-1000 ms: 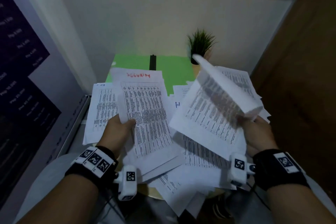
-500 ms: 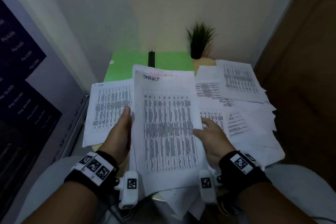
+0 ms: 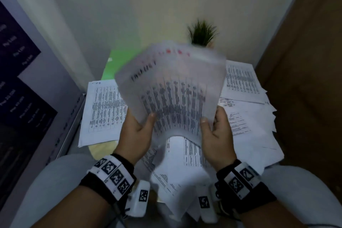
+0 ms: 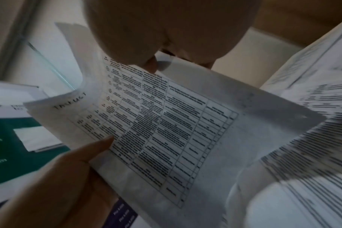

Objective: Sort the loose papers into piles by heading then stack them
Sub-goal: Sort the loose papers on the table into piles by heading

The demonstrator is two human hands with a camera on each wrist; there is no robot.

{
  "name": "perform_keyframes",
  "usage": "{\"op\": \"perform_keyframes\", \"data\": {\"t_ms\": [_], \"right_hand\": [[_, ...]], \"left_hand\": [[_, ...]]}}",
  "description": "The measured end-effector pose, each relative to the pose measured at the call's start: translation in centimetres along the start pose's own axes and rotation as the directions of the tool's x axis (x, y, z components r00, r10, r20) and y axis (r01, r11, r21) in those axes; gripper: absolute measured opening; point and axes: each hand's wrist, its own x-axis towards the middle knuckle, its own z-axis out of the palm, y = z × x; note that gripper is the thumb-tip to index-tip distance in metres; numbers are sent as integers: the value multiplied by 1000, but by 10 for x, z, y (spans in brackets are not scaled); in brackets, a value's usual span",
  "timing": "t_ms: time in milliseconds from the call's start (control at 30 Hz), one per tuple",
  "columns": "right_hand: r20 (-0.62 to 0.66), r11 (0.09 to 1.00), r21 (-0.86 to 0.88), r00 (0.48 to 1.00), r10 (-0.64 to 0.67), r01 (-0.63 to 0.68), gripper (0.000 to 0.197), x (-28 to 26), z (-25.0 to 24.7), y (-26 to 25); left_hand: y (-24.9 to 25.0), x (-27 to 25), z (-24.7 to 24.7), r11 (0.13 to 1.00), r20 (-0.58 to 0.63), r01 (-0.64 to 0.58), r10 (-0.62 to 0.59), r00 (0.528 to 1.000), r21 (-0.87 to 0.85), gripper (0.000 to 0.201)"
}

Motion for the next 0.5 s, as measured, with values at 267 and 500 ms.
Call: {"op": "perform_keyframes", "data": {"t_ms": [267, 500], "right_hand": [[22, 916, -178, 929, 369, -359, 25, -8, 11, 54], [38, 900, -204, 915, 401, -385, 17, -1, 1, 64]], "left_hand": [[-45, -3, 2, 956, 186, 218, -254, 949, 194, 44], [-44, 24, -15, 944, -22, 278, -279, 960, 180, 18]]}}
